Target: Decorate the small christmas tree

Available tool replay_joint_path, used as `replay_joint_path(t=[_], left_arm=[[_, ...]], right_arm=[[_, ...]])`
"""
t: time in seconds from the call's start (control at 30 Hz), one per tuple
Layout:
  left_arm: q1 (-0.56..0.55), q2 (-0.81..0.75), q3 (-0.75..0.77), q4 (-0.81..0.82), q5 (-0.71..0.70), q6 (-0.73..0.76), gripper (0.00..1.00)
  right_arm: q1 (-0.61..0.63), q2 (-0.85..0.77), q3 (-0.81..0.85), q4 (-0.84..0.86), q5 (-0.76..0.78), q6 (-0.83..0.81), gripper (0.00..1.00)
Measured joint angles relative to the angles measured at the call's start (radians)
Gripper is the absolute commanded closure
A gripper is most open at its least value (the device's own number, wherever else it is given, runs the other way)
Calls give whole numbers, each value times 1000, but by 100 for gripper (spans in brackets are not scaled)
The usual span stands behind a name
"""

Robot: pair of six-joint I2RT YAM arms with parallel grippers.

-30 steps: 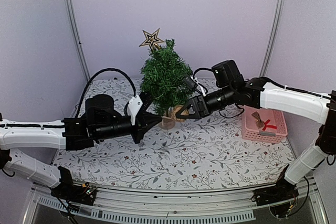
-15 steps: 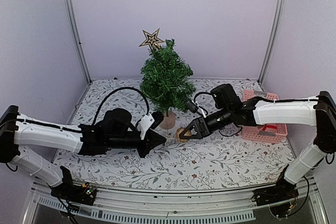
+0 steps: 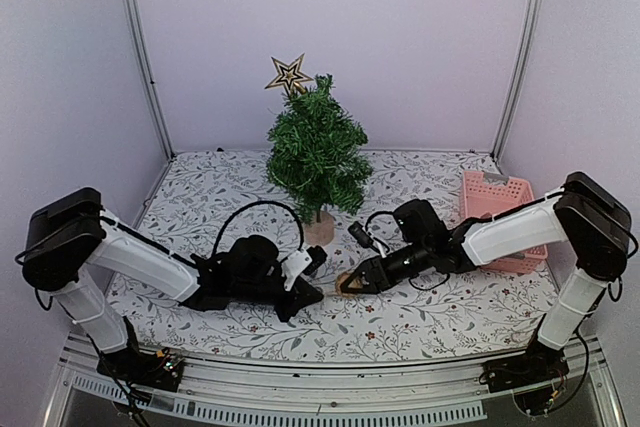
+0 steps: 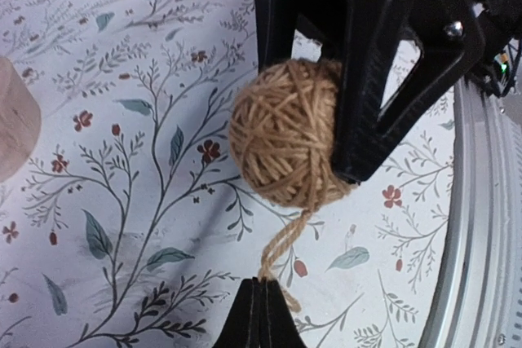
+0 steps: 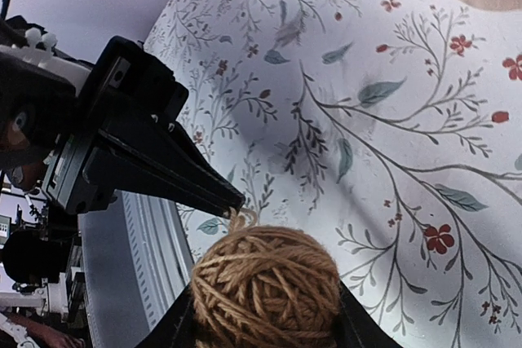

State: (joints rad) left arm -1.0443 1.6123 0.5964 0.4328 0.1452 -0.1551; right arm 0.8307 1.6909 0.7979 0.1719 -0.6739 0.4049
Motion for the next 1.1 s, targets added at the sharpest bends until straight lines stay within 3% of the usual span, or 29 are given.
replay_joint_path(t=[0.13, 0.33, 0.37, 0.43, 0.57, 0.83, 1.1], left_arm=[[0, 100, 12, 23, 29, -20, 100], [0, 123, 18, 53, 63, -49, 100], [0, 122, 21, 56, 69, -52, 100], [0, 119, 27, 56, 81, -56, 100], [0, 110, 32, 55, 88, -57, 100], [0, 95, 44, 35, 89, -7, 100], [-3, 39, 48, 9, 76, 66, 100]], right_arm=[[0, 52, -31, 39, 33, 3, 57], [0, 45, -67, 50, 77, -4, 37], [0, 35, -78, 49, 84, -7, 26], [0, 5, -102, 45, 101, -13, 19], [1, -95, -144, 37, 127, -42, 21], [25, -161, -135, 45, 106, -130, 57], [72, -149, -107, 68, 51, -196, 56]])
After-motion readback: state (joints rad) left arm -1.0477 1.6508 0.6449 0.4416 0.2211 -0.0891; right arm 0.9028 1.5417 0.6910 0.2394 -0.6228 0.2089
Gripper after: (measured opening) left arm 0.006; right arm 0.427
